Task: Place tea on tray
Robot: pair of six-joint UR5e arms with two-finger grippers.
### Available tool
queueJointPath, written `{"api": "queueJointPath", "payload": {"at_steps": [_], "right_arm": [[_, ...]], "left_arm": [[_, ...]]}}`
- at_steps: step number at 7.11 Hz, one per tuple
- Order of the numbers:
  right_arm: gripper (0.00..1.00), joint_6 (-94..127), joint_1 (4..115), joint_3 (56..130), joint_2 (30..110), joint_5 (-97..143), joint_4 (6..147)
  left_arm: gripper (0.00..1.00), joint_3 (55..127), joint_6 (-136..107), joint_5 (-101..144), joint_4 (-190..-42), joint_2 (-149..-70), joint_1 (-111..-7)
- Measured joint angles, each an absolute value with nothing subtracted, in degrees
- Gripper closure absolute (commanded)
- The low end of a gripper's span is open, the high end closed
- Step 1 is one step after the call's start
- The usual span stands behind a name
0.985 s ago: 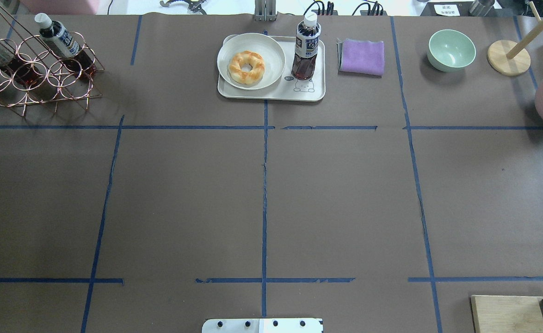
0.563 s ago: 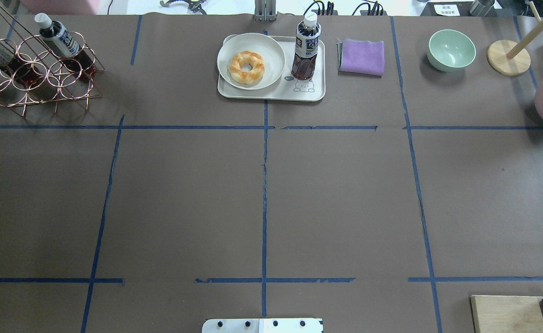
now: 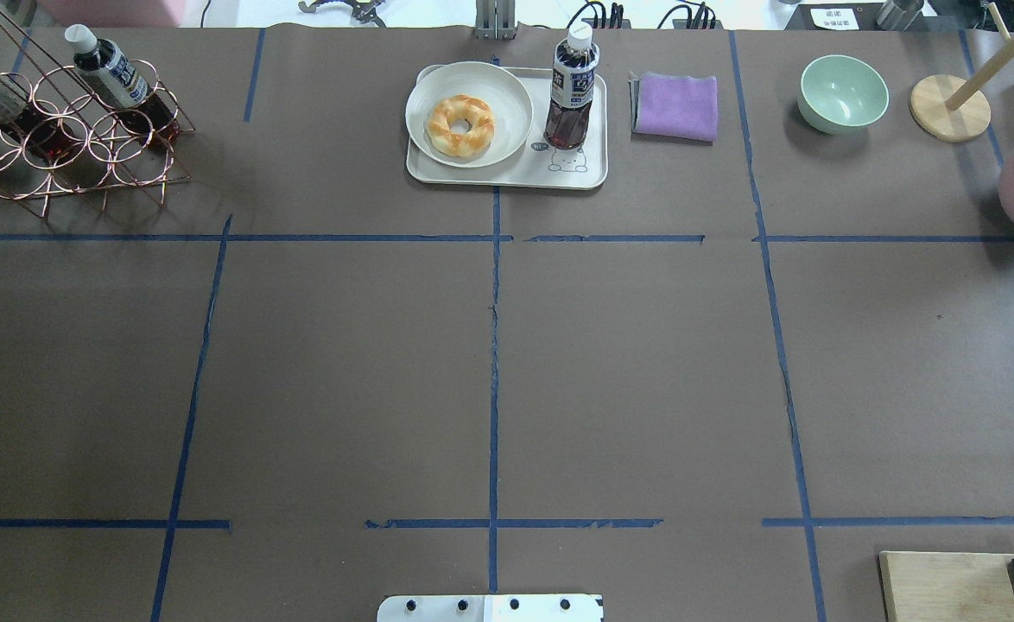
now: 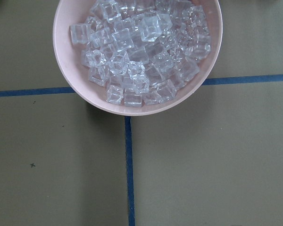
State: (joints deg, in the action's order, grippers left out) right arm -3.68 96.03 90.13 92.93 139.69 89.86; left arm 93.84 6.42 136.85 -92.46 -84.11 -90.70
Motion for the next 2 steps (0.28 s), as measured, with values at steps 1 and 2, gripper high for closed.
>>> {"api": "queueJointPath", "payload": {"at_steps": [1,2], "right_arm": [[0.0,-3.7,96.1,90.2,93.0,139.7,89.7],[0.0,-3.8,96.1,90.2,93.0,139.7,89.6]], "left_arm": [[0.0,93.8,6.4,136.8,-92.5,-84.1,-90.7],[0.0,93.8,6.4,136.8,-92.5,-84.1,-90.7]]}}
